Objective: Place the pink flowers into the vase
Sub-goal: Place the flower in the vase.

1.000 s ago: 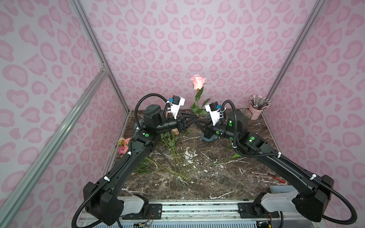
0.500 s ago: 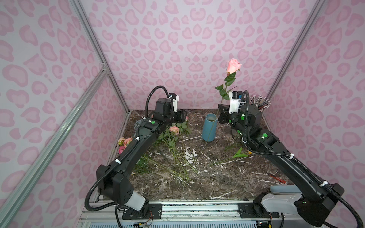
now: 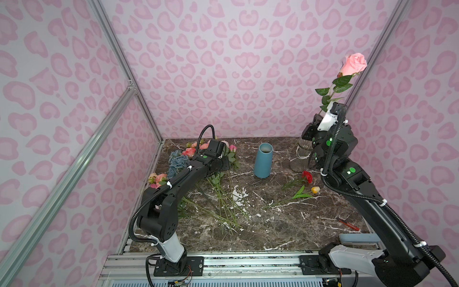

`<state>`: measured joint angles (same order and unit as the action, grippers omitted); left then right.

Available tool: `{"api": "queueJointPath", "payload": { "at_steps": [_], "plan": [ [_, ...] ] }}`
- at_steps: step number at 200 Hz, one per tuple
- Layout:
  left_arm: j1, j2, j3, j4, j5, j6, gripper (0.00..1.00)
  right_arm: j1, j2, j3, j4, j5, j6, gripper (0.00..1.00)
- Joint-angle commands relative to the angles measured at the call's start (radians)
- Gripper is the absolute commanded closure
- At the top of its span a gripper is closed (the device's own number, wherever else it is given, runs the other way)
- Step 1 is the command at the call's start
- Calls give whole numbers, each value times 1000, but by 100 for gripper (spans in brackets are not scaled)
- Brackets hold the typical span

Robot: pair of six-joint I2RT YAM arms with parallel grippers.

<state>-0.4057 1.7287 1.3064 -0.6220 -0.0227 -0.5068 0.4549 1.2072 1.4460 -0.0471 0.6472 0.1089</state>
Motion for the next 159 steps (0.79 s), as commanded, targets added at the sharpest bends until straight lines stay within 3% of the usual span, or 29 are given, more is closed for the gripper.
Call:
{"api": "queueJointPath", "payload": {
  "at_steps": [1, 35, 63, 159],
  "plan": [
    [1, -19, -15, 89, 26, -31, 74, -14, -15, 18, 63, 96, -61, 100],
    [1, -43, -67, 112, 26, -35, 74, -36, -36, -1, 143, 179, -125, 100],
    [0, -49, -73, 123, 36, -33, 74, -37, -61, -75, 321, 247, -224, 100],
    [1, -48, -73, 148, 72, -27, 74, -40, -62, -317, 835, 274, -448, 100]
  ]
}}
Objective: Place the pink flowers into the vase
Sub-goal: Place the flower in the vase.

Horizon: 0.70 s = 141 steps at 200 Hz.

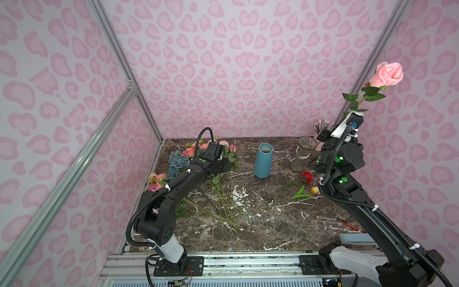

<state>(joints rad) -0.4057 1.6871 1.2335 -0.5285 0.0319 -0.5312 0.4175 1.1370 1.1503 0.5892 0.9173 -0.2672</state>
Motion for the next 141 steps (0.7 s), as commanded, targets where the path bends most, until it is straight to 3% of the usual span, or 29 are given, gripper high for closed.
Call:
{"api": "queueJointPath", "payload": {
  "at_steps": [1, 69, 116, 141],
  "plan": [
    [1, -6, 0, 54, 17, -3, 74, -2, 9, -23, 202, 4, -72, 100],
    [2, -3, 0, 59, 24, 1, 74, -16, 69, -54, 343, -16, -94, 100],
    [2, -4, -1, 63, 28, 0, 74, -50, 110, -69, 314, -17, -45, 100],
    [2, -3, -4, 66, 30, 0, 74, -83, 121, -79, 207, -41, 65, 100]
  ]
}}
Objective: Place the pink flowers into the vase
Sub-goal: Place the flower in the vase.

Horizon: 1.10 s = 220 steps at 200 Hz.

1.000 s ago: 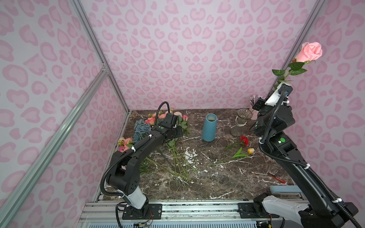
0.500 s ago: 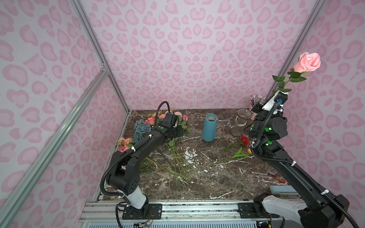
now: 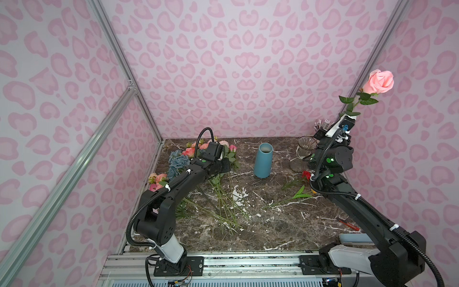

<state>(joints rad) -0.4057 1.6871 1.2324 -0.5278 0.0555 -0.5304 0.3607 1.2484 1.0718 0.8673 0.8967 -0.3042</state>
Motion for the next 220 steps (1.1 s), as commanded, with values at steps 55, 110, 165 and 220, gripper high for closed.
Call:
{"api": "queueJointPath", "payload": {
  "at_steps": [55, 110, 165, 220],
  "plan": [
    [1, -6, -8, 83, 24, 0, 74, -104, 54, -72, -165, -101, 283, 100],
    [4, 2, -9, 79, 17, -2, 74, -152, 137, -34, -309, -203, 413, 100],
    [3, 4, -15, 83, 17, -6, 70, -203, 252, 70, -498, -351, 526, 100],
    [3, -1, -17, 77, 5, -5, 56, -236, 322, 147, -607, -436, 583, 100]
  ]
}}
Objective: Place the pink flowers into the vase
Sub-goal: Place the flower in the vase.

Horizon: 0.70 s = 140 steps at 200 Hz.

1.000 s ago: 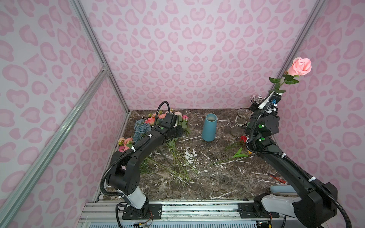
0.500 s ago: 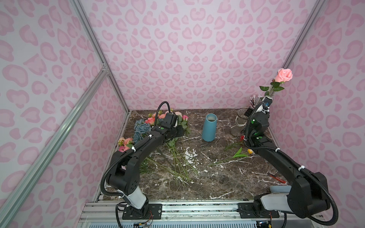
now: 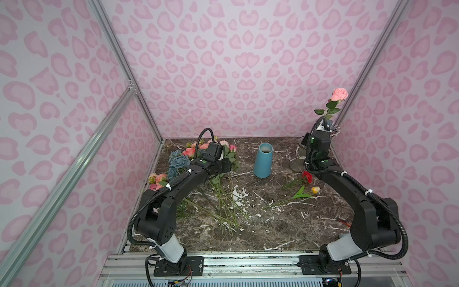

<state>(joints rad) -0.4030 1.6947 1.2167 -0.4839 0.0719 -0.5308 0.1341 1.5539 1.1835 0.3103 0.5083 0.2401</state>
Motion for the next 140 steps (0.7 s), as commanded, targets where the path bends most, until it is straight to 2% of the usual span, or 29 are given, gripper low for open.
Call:
{"api": "queueJointPath", "payload": {
  "at_steps": [1, 7, 31, 58, 94, 112, 128, 140],
  "plan": [
    [1, -8, -2, 33, -12, -5, 56, -10, 17, 35, -53, -48, 39, 100],
    [1, -9, -2, 33, -13, -5, 52, -13, 21, 40, -61, -50, 46, 100],
    [1, -14, -5, 32, -23, -8, 41, -18, 26, 47, -86, -55, 65, 89],
    [1, -17, -3, 25, -36, -11, 36, -17, 14, 44, -105, -60, 80, 73],
    [2, -18, -8, 11, -67, -28, 35, -14, -11, 38, -158, -55, 114, 56],
    [10, -11, -13, 2, -86, -44, 36, -7, -33, 31, -204, -48, 138, 53],
    [19, -6, -20, 2, -80, -54, 44, 6, -65, 8, -248, -46, 172, 50],
    [23, 0, -23, 3, -73, -58, 45, 20, -91, -13, -275, -40, 188, 49]
  ]
}}
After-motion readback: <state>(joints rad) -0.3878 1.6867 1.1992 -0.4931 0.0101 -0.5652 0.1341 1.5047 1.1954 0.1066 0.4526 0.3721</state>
